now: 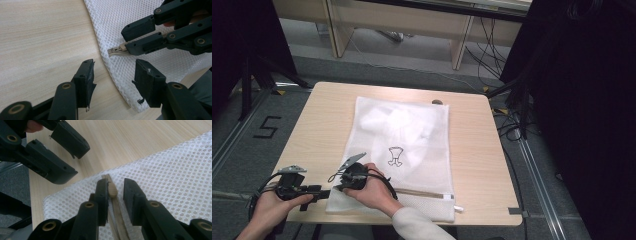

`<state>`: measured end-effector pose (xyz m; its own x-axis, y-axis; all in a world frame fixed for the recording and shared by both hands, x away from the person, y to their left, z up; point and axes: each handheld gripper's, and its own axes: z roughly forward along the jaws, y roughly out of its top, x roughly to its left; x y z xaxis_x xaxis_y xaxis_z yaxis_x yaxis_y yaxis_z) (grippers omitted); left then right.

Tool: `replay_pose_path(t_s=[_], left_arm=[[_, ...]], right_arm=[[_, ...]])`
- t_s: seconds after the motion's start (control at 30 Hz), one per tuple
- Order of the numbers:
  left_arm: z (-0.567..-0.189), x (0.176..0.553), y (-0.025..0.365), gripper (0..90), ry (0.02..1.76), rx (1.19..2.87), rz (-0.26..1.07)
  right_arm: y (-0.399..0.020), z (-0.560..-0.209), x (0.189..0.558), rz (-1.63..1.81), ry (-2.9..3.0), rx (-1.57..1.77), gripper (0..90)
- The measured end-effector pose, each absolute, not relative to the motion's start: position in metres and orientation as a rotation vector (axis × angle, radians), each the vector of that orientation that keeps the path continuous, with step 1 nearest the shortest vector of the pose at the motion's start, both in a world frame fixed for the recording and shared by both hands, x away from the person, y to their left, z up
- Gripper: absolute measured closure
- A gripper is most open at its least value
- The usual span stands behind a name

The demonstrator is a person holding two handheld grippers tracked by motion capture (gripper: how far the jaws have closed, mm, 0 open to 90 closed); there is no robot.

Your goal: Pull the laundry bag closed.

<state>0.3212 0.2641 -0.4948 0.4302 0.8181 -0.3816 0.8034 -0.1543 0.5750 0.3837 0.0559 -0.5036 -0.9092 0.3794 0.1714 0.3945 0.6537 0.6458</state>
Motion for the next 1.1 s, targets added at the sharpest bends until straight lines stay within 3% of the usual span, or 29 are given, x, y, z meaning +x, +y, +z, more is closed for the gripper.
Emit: replay_pose_path(t_s=[1.1], left_arm=[[-0.4954, 0.3212, 0.2641, 50.0, 1.376, 1.949, 0.028]], right_arm=[[0.063, -0.5048, 0.3804, -1.088, -2.842, -0.64, 82.1]])
